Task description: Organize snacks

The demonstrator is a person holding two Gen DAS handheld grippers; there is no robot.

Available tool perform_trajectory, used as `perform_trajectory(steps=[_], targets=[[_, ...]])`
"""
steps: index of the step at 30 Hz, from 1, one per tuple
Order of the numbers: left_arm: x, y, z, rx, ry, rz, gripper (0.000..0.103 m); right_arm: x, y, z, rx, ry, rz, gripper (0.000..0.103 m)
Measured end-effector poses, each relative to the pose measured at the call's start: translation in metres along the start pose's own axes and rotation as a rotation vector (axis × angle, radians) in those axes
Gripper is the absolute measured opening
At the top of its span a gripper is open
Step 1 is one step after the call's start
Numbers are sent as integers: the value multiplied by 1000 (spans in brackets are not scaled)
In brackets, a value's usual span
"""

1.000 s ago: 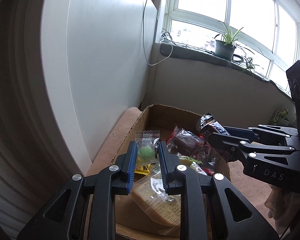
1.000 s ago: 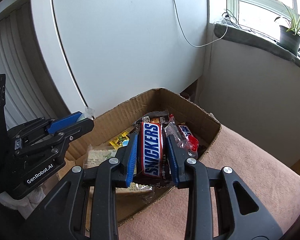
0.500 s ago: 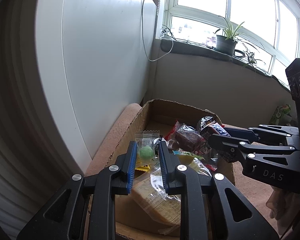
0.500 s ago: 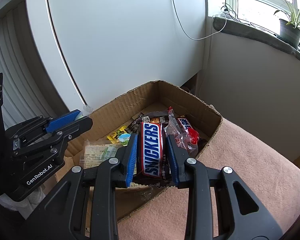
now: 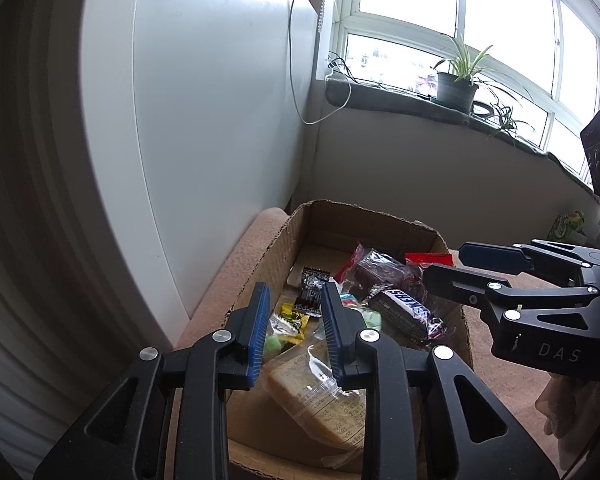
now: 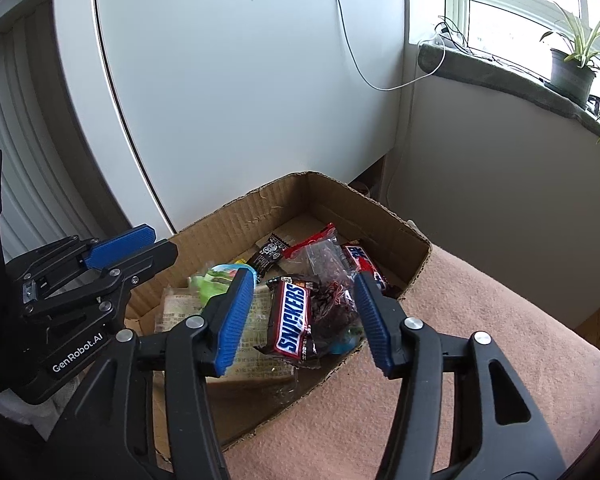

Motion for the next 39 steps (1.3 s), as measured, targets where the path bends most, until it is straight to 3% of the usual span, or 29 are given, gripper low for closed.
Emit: perform_trajectory(steps=[5,6,8,12,16,29,33,39], targets=[[3,-2,-1,1,4,-2,28,8,-1,-4,-8,-11,-6,62],[4,-2,0,0,10,-4,36,11,-1,-6,-12,-11,-9,68],[8,-3,-1,2,15,-10,43,18,-3,-8,-22,-14,-25,80],[17,0,-7,-15,25,-32,44,34,-7,-10,-32,-13,-46,82],[29,5,-17,-27,27,-66,62,49,-9,-13,-24,-46,-75,89],[75,5,-29,-31,30,-151,73,90,-20,-18,-52,-72,-141,89],[90,-3,-40,-35,9,-181,80,105,-26,-20,-65,-90,-177,102],[91,-18,-43,-28,7,-166,80,120,-40,-30,-85,-124,-189,103]])
Point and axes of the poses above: each gripper's, at about its wrist camera, not at the fingertips, and x roughly against the way its jaws point, z to its left, y to its top, the point moved 10 cm from there along -x, roughly the way its jaws point, and after that the axes turned 13 degrees about -y, right-handed, at the moved point
